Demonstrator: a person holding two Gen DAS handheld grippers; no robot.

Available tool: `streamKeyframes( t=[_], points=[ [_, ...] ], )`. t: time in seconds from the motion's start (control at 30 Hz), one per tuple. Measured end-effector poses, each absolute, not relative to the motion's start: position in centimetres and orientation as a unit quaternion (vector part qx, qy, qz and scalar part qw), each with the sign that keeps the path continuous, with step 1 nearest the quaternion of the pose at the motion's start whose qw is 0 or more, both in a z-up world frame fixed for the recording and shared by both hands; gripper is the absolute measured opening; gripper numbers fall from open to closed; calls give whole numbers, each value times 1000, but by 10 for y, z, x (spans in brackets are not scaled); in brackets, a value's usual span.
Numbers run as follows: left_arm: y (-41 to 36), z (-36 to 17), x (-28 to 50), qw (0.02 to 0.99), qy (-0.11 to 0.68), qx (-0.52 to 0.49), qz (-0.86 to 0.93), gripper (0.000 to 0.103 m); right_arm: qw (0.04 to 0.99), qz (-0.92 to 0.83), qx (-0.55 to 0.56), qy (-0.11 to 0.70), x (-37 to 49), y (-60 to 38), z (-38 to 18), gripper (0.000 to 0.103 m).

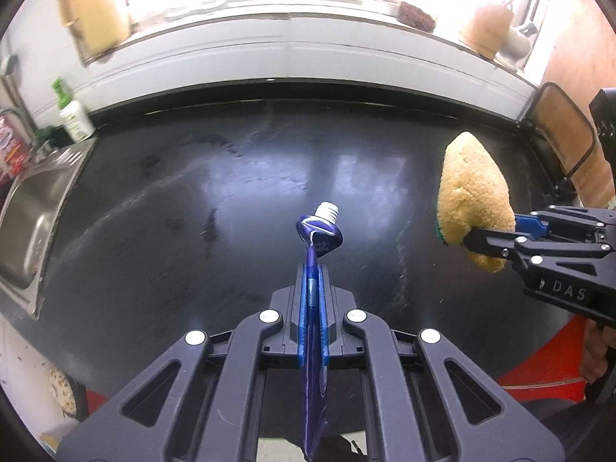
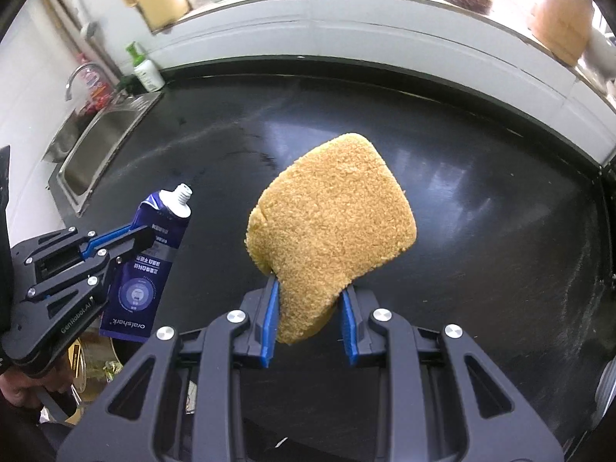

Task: Collect trash
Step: 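Carry the blue tube and yellow sponge to the bin and release both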

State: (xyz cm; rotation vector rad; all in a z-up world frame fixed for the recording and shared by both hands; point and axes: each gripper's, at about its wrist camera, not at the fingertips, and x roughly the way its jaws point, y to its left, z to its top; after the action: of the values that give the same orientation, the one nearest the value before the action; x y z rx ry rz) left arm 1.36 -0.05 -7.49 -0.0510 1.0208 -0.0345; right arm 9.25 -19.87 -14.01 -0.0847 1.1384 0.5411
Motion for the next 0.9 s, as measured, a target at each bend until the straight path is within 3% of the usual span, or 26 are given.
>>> streamKeyframes(
  t=[0.5,0.9],
  points=[
    [110,-54,-104,877,456,-83,126,5,766,395,-119,493,26,-54,-112,28],
    [230,-87,-304,797,451,-200,349,5,617,592,-227,466,-115,128,-129,29]
  ],
)
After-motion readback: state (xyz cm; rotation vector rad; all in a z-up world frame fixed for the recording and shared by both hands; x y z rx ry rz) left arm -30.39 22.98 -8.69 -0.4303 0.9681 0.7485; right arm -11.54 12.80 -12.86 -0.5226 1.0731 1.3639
